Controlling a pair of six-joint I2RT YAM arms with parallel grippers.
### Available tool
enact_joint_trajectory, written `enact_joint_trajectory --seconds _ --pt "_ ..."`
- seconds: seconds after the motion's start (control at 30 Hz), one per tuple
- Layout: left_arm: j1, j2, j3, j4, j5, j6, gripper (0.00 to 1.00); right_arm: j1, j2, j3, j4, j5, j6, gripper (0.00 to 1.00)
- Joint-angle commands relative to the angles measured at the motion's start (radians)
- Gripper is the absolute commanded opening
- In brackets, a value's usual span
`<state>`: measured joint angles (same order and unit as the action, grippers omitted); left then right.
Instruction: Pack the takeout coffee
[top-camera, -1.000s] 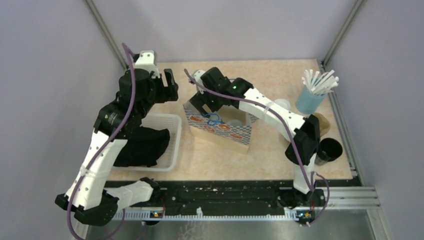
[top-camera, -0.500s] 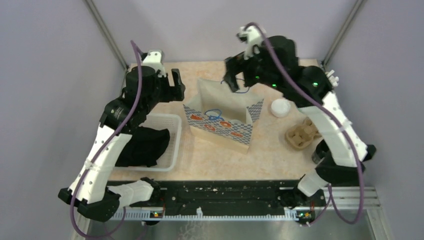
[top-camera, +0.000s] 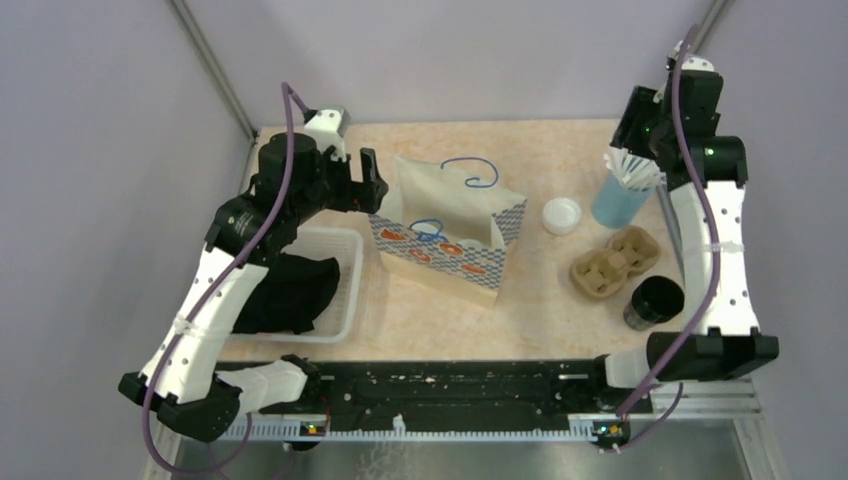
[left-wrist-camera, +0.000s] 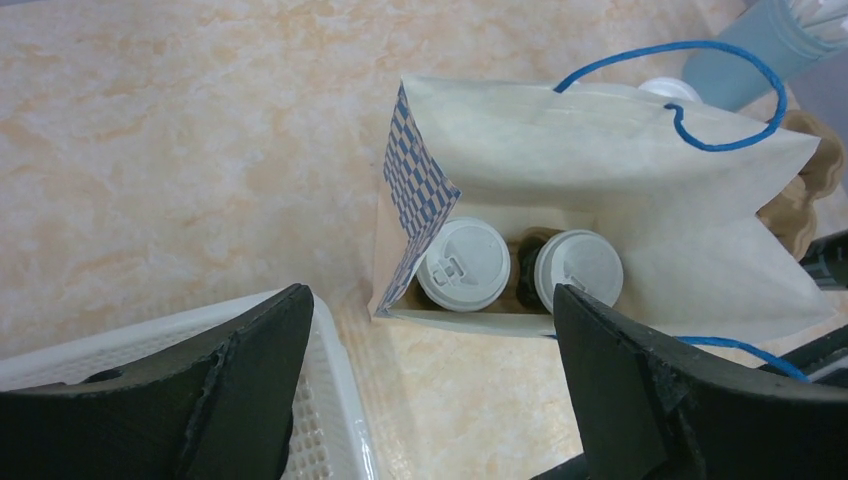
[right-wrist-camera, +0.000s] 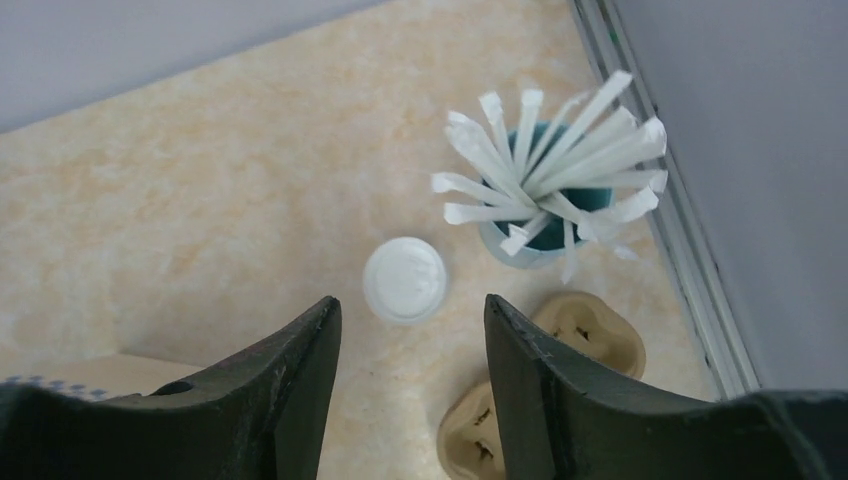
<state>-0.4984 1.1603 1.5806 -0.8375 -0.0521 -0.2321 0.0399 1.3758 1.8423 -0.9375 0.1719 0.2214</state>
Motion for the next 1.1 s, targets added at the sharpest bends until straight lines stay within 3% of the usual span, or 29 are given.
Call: enact_joint_trajectory --seconds 0.0,0.17,0.5,0.83,0.9,1.07 --pt "0.003 -0.024 -0.037 0.027 0.022 0.040 0.96 -0.108 0.078 -0.076 -0.002 -0.102 0.058 0.51" --pt "0.002 -0.024 -0.039 0.029 0.016 0.060 0.97 -0.156 0.115 -0.167 0.057 -0.112 0.078 0.37" --pt "0.001 -0.033 -0.025 0.008 -0.018 0.084 0.97 -0.221 0.159 -0.298 0.182 -0.097 0.076 0.37" --pt "0.001 -0.035 -0.005 -0.015 -0.065 0.091 0.97 -0.256 0.273 -0.272 0.273 -0.170 0.060 0.35" --pt "0.001 -0.035 -0.003 -0.018 -0.072 0.090 0.97 -0.256 0.291 -0.273 0.285 -0.169 0.068 0.31" --pt "0.002 -0.036 0.013 -0.031 -0.084 0.084 0.97 -0.256 0.318 -0.205 0.229 -0.211 0.073 0.07"
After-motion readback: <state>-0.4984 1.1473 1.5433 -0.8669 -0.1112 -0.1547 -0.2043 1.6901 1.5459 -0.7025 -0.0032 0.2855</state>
